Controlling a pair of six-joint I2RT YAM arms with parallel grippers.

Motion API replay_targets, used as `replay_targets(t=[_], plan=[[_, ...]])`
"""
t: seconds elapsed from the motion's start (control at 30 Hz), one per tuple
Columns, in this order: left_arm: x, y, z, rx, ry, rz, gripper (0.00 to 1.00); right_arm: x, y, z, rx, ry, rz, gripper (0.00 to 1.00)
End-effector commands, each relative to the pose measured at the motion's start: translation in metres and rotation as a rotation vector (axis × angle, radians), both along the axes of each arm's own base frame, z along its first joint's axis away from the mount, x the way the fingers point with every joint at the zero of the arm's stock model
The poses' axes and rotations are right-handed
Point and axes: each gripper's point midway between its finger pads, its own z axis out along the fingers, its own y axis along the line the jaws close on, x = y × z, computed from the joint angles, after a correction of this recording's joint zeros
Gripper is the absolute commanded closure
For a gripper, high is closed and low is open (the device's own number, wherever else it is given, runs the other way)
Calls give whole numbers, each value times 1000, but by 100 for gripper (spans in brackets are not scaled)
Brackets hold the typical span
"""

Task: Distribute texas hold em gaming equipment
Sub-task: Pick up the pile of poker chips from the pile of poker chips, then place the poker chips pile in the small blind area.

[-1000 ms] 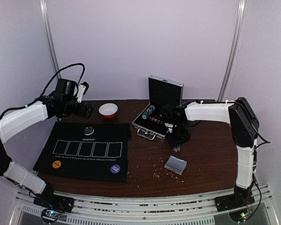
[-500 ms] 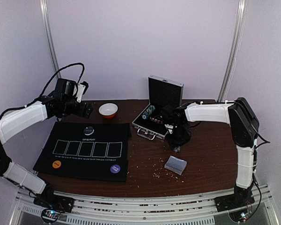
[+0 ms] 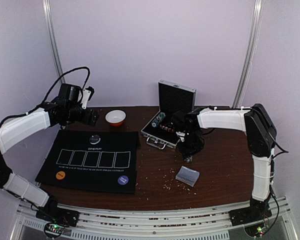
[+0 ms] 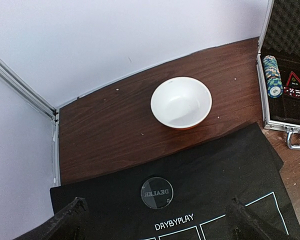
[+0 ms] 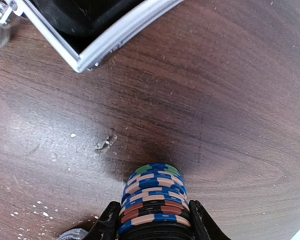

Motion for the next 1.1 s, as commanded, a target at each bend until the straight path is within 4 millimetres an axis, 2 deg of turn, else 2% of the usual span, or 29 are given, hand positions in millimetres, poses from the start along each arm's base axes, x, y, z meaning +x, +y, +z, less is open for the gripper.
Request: replay_targets(t=[0.0, 0.13, 0.23, 0.43, 0.53, 0.67, 0.83, 1.07], plan=[[3, 0, 15, -13, -55, -1, 2, 7, 0, 32, -5, -47, 9, 100], [2, 1, 17, -19, -61, 2, 2, 10, 10, 53, 34, -84, 20, 100], [3, 3, 19, -22, -63, 22, 2, 5, 35, 64, 82, -94, 72, 100], [5, 17, 20, -21, -61, 102, 2, -34, 138, 80, 201, -108, 338, 100], [6, 27, 19, -45, -51, 137, 2, -61, 186, 73, 240, -88, 468, 100], [4, 37, 22, -66, -52, 160, 2, -98, 232, 63, 277, -55, 617, 100], [2, 40, 22, -74, -56, 163, 2, -130, 261, 48, 300, -27, 725, 100], [2, 37, 23, -87, -57, 151, 2, -143, 272, 19, 255, -8, 764, 100]])
